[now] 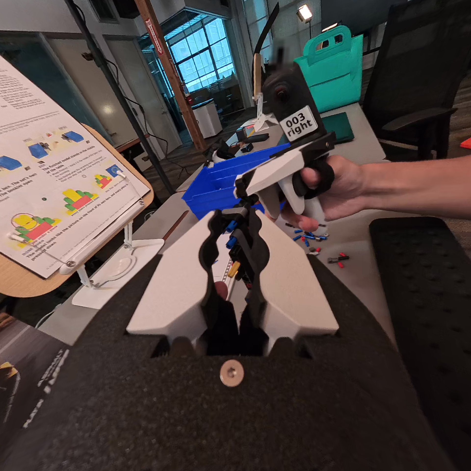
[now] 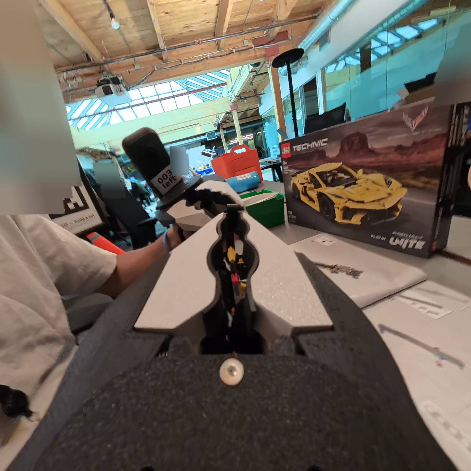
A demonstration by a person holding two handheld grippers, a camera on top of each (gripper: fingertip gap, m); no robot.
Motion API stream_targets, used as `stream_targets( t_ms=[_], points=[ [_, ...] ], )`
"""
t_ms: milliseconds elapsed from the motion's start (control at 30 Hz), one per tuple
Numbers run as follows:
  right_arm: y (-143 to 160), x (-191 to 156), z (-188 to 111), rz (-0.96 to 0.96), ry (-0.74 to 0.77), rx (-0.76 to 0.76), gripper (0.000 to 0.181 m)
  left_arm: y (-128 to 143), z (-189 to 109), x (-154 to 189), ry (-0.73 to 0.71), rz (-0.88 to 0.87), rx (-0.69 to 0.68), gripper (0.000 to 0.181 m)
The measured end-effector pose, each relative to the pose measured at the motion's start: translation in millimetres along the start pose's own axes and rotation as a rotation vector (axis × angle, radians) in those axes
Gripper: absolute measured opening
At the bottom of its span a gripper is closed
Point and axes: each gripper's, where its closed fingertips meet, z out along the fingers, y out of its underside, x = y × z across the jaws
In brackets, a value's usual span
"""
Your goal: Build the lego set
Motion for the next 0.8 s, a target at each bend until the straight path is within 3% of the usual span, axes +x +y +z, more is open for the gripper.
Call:
stream_targets(
  t_ms=[100,333,433,633,800],
  points=[
    [-1.1,0.7,0.1,-0.044,-0.026,-0.022,0.007,0.0,-1.0,-0.2,0.012,0.000,0.002,0.020],
    [-1.9,5.9,0.4,0.280,-0.149,-0.041,0.007,1.1,-1.4,-2.0,-0.010,0.027,-0.014,0.019],
    [-1.1,6.6,1.0,0.328,-0.147,-0.017,0.007,1.3,-0.7,-2.6,-0.023,0.031,-0.017,0.019],
    [0.4,1.8,3.7,0.063,-0.039,-0.042,0.007,1.1,-0.5,-2.1,-0.023,0.012,-0.016,0.018],
    [1.3,-3.1,7.1,-0.028,-0.017,-0.067,0.007,0.7,0.0,-1.0,-0.019,0.003,-0.013,0.018]
  ],
)
